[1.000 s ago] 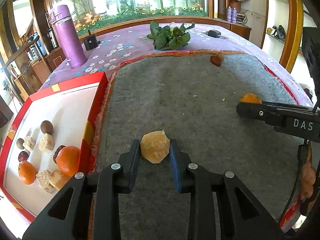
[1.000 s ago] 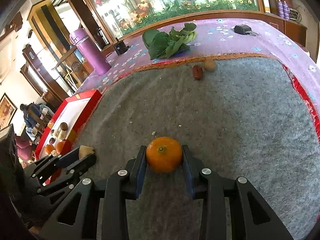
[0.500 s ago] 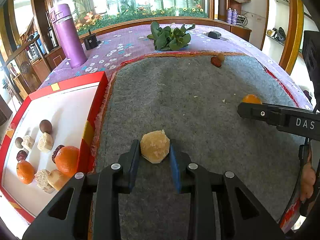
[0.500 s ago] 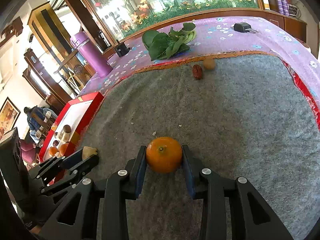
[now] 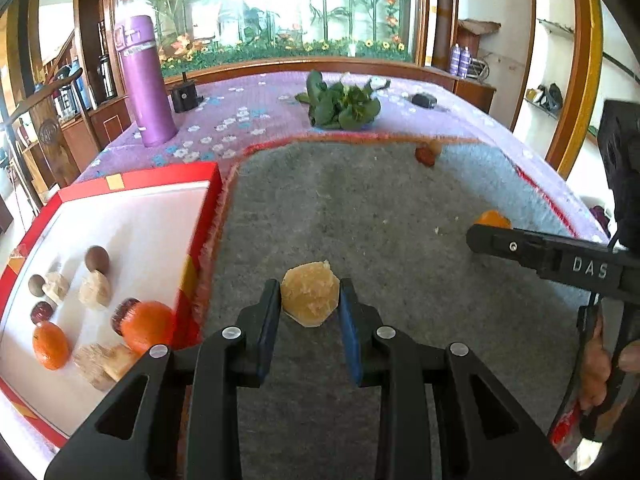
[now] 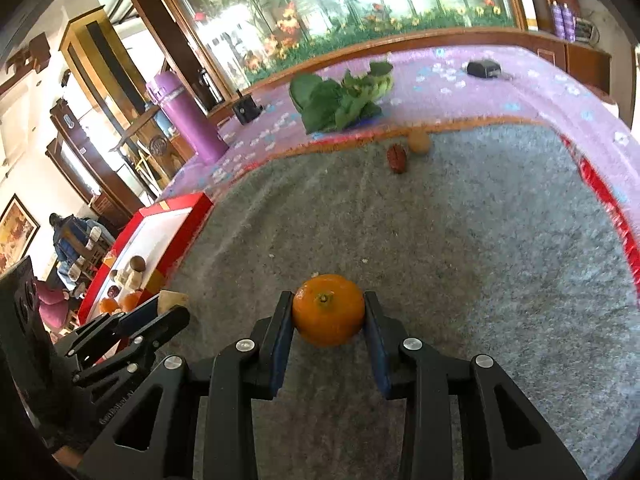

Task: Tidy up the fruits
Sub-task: 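Carry the pale cube and orange into the white tray and open both grippers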

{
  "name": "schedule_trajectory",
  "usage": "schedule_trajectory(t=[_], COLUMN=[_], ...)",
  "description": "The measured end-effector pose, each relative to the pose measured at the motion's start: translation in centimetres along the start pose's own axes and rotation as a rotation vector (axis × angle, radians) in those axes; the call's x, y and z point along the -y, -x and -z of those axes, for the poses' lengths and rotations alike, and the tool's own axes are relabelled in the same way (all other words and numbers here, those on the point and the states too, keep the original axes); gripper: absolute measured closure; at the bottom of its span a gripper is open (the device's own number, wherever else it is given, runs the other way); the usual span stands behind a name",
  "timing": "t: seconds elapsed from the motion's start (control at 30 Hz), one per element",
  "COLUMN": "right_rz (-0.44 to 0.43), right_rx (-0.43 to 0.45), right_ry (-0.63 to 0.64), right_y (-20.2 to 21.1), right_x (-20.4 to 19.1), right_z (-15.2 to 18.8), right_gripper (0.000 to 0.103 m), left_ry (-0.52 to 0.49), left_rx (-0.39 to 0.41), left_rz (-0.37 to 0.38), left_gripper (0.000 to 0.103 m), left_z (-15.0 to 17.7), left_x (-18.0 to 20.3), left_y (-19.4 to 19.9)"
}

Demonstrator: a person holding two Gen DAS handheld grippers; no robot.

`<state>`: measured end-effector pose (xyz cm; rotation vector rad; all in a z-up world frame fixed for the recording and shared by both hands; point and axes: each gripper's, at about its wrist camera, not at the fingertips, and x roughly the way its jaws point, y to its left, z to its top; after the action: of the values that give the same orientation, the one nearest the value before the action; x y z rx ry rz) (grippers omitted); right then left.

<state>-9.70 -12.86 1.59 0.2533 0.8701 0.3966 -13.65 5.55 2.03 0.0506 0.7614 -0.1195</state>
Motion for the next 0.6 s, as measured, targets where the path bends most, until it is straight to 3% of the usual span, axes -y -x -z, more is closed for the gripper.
schedule_trajectory(t=[0.13,0.27,0.4,0.6], right_rz=[-0.043,-0.088,-0.18,-0.302], right_rx=[0.015,0.039,0.086,0.058], right_ry=[-0.025,0.026,0.116,0.194], right_y=[0.1,0.1,0.1,-2.3], right_x=[-1.3,-5.0,-10.5,-17.3], right_z=[-0.3,-1.0,-2.2,-2.7], right_gripper=[0.069,0.069,0.069,0.069], left_ry=[0.02,0.059,0.144,0.24], left_rx=[0.068,0.145,0.178,0.199], left_rz=[-0.01,-0.059,-0.138,-0.283], left_gripper=[0.077,0.077,0.077,0.077], left_z=[-0.8,-1.0,-0.6,0.8], left_x=[-1.8,-5.1,-10.0,-15.8], left_y=[2.4,5.3,7.3,9.0])
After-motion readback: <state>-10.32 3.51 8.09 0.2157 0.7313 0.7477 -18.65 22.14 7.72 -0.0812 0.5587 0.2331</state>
